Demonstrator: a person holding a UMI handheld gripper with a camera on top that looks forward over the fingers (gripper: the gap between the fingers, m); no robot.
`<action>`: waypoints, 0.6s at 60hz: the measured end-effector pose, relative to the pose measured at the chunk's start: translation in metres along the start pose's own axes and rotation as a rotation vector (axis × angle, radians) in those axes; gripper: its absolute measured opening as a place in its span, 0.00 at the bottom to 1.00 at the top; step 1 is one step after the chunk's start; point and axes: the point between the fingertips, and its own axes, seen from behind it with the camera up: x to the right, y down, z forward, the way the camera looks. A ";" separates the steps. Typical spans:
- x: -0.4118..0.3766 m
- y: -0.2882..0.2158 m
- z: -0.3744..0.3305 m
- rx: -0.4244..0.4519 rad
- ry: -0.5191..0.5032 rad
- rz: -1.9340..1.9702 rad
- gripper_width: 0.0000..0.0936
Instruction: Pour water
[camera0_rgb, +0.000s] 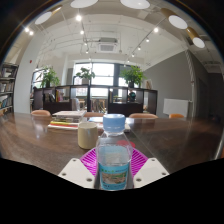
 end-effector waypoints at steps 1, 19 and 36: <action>-0.001 0.001 0.001 0.000 -0.003 -0.002 0.41; -0.006 0.000 0.009 -0.013 -0.021 -0.081 0.34; 0.032 -0.066 0.078 -0.010 0.096 -0.668 0.35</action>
